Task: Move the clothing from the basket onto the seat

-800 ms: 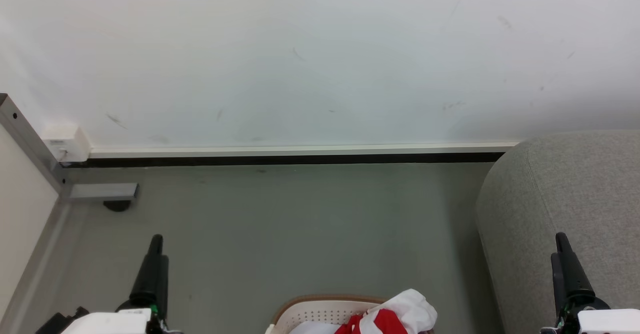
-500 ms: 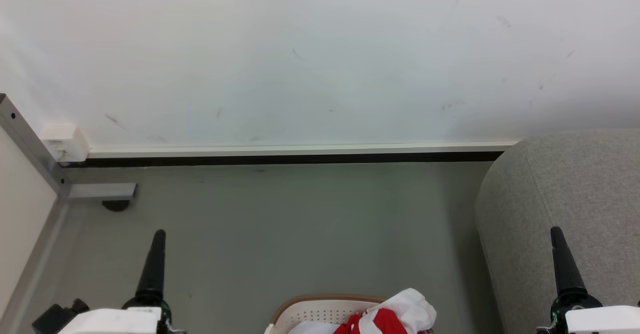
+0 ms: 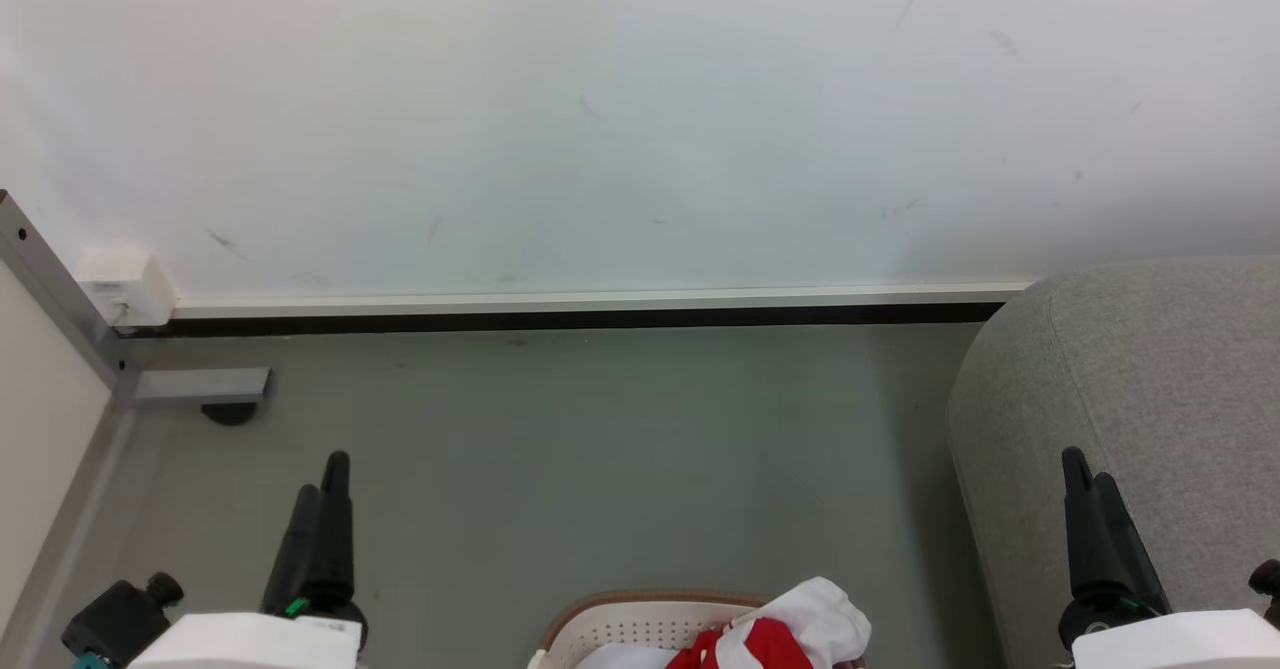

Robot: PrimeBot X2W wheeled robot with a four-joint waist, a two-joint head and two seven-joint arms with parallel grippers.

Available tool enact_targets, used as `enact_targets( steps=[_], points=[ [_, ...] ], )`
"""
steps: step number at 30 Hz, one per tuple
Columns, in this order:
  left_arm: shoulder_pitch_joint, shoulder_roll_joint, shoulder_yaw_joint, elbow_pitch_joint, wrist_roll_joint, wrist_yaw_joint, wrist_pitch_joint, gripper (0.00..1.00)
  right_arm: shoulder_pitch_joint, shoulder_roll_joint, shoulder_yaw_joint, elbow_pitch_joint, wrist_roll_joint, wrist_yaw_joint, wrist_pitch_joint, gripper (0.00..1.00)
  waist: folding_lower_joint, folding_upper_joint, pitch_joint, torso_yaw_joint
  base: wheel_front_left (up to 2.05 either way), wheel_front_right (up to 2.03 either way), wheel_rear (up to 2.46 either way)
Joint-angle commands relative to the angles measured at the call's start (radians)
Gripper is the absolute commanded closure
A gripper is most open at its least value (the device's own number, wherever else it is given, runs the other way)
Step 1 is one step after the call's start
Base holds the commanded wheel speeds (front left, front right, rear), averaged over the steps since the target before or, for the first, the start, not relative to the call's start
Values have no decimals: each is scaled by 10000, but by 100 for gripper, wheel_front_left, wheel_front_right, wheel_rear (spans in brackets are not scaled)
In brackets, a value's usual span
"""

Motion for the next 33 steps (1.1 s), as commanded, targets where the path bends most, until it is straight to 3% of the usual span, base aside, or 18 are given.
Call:
enact_targets(
  steps=[1, 15, 33],
  points=[
    [-37, 121, -13, -195, 524, -78, -105, 0, -178, -24, -5, -72, -551, -7, -78, 0, 0, 0, -4, -1, 0, 0, 0],
    [64, 254, -363, -211, 3437, 6, -565, 0, -244, 149, -45, 494, -3449, -9, -314, 0, 0, 0, -32, -50, 0, 0, 0],
    [154, 477, -792, -43, 5462, 150, -1051, 0, -344, 349, -133, 900, -5725, -12, -580, 0, 0, 0, -51, -128, 0, 0, 0]
  ],
)
